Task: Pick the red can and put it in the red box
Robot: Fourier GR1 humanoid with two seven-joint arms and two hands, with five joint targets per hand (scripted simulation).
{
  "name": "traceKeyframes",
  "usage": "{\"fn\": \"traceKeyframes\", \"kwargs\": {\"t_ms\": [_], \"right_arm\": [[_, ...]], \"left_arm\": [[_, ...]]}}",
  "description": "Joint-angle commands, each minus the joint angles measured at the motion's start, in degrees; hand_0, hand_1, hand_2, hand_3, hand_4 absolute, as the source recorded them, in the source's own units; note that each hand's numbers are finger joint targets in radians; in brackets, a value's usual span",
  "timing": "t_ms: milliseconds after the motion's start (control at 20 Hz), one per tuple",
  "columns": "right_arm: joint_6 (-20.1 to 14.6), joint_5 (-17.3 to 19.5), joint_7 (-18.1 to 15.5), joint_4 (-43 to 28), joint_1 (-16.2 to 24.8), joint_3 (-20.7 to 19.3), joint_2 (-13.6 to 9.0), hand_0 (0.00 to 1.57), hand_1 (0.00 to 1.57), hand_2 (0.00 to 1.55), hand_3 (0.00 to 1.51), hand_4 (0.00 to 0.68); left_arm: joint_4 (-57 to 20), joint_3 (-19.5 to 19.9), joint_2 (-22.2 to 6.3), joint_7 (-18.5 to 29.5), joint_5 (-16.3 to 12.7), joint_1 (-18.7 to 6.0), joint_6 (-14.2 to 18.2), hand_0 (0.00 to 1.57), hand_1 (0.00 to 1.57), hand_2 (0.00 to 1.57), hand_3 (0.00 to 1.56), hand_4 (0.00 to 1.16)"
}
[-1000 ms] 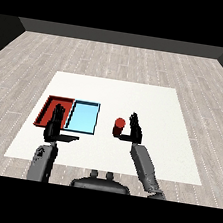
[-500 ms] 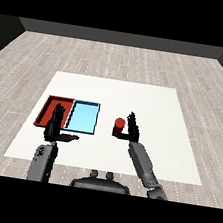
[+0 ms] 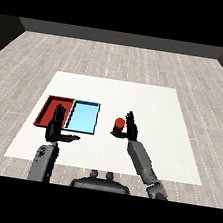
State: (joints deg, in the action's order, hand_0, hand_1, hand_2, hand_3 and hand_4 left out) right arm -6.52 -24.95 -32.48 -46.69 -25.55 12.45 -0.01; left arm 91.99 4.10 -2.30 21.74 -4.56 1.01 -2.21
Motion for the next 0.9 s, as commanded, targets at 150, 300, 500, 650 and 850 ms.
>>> {"fn": "traceKeyframes", "kwargs": {"t_ms": [150,300,500,650,850], "right_arm": [[-1.83,-2.0,-1.31,2.92,-1.82,3.02,0.01,0.0,0.0,0.0,0.0,0.0],[-0.94,-1.16,-0.26,6.36,-6.29,-1.15,0.01,0.0,0.0,0.0,0.0,0.0],[-1.37,-6.8,-4.53,9.23,-5.69,4.91,0.01,0.0,0.0,0.0,0.0,0.0],[0.22,-3.89,-3.11,10.89,-7.21,1.5,0.01,0.0,0.0,0.0,0.0,0.0],[-0.02,-2.16,-0.61,7.99,-5.17,-0.65,-1.04,0.0,0.0,0.0,0.0,0.0]], "left_arm": [[1.83,-2.82,1.8,-1.37,2.65,0.12,2.47,0.0,0.0,0.0,0.0,0.0],[3.15,-0.3,-0.65,-0.88,-0.59,3.04,-1.3,0.0,0.0,0.0,0.0,0.0],[0.21,1.19,-1.24,-0.38,-0.58,0.05,-0.83,0.0,0.0,0.0,0.0,0.0],[-2.35,-0.07,0.3,0.85,1.17,-1.98,0.92,0.0,0.0,0.0,0.0,0.0],[-3.0,1.51,-0.8,2.05,-0.72,-1.22,-0.9,0.0,0.0,0.0,0.0,0.0]]}}
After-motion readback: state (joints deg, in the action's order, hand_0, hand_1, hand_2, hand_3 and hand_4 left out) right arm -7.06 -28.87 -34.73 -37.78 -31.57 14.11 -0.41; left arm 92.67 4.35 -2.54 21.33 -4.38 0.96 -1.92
